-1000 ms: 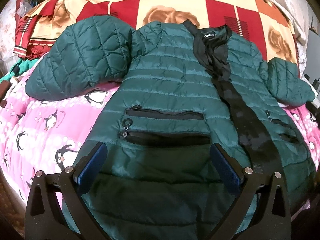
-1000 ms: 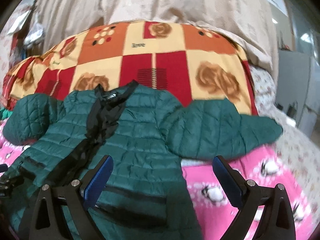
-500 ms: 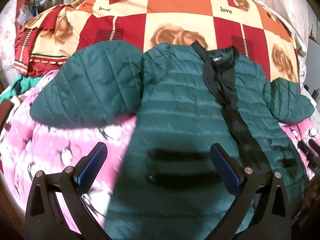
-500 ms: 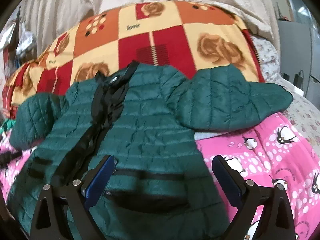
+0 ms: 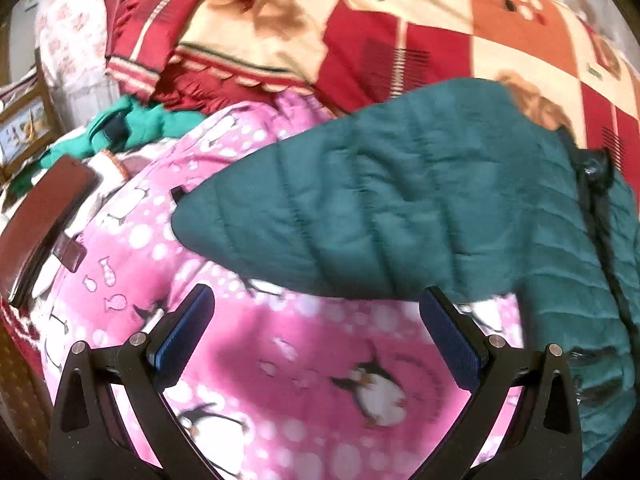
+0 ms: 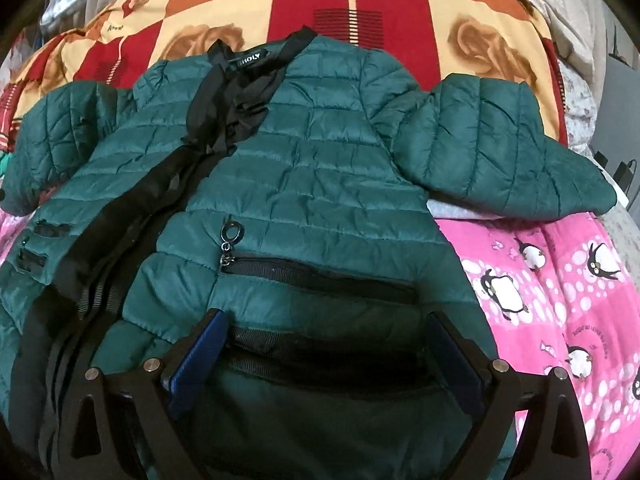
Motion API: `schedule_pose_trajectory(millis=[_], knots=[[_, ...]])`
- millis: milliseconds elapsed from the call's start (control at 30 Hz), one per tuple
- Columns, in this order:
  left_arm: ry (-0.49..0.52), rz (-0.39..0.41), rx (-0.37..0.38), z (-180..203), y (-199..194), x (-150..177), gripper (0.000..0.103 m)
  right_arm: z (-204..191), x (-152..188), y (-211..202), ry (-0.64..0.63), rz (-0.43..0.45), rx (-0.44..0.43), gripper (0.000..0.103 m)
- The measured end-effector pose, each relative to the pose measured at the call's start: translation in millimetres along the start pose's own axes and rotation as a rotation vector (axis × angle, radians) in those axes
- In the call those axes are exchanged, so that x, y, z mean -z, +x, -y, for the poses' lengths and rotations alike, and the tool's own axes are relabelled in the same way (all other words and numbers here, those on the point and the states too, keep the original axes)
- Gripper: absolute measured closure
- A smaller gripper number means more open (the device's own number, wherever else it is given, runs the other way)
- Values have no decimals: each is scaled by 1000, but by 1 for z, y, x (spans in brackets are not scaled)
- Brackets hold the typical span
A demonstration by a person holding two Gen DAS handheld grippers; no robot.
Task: Fold large clothes
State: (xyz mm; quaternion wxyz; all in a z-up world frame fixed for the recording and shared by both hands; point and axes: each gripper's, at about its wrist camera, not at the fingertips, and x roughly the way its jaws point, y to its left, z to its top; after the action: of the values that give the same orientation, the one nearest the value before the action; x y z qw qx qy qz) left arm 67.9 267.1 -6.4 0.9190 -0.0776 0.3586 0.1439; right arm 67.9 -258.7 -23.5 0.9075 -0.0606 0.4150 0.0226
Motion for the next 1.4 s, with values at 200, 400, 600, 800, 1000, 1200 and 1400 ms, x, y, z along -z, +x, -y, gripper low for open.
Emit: schedule_pose_trajectory(millis=[200,400,600,800,1000,1200,1400], knots=[[43,3,320,67,-3,-17,1,-7,-3,7,-21,5,30,2],[106,95,188,129,20,-56,1,-7,-4,9,-25,9,29,2],[26,-41,-172,74,110,-75,0,-9,-5,9,-30,9,34,2],[72,-17,-165,49,98,-71,0,-10,-6,12,-43,11,39,1],[20,153,-37,-1,10,-62,0,-10,-5,11,-44,16,42,1],[-41,90,-85,-54,5,-20,0,-11,-5,9,-50,19,49,1],[-152,44,-77,-72,41,-10,0,-10,-5,10,-49,22,48,1]])
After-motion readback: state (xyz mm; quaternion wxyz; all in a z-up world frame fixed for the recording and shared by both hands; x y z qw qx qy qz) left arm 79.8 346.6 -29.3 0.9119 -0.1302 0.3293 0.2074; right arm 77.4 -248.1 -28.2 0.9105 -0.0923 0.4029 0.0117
